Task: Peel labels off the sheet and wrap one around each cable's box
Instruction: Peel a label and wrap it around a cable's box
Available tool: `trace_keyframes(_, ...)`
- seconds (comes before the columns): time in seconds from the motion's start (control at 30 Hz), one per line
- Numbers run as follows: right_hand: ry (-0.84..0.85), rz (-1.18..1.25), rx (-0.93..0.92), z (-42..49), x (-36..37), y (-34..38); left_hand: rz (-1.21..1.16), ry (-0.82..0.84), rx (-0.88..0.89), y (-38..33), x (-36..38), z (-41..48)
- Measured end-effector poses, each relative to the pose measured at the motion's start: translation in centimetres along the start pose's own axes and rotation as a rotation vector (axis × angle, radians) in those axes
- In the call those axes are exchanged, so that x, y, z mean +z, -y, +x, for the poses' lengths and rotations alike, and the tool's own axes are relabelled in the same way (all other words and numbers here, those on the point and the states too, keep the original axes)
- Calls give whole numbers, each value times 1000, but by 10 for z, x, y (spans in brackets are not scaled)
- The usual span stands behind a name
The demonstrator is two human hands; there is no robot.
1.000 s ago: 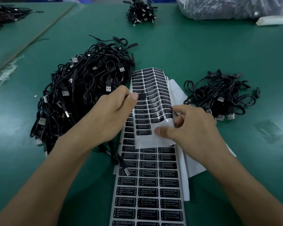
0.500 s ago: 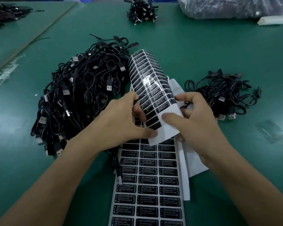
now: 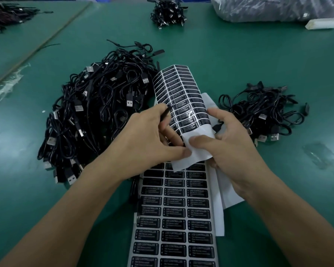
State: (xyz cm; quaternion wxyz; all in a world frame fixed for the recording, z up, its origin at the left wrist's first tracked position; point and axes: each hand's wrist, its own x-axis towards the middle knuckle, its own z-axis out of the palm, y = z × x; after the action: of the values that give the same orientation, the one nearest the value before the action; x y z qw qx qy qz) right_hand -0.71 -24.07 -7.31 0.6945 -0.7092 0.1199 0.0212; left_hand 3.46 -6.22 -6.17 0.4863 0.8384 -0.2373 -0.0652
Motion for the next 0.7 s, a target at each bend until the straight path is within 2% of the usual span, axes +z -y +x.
trace_keyframes(0.47, 54, -76, -158, 1, 5, -11, 184, -62, -44, -6, 7, 0)
trace_keyframes(0.7, 50, -87, -147, 3, 7, -13, 213, -70, -62, -5, 9, 1)
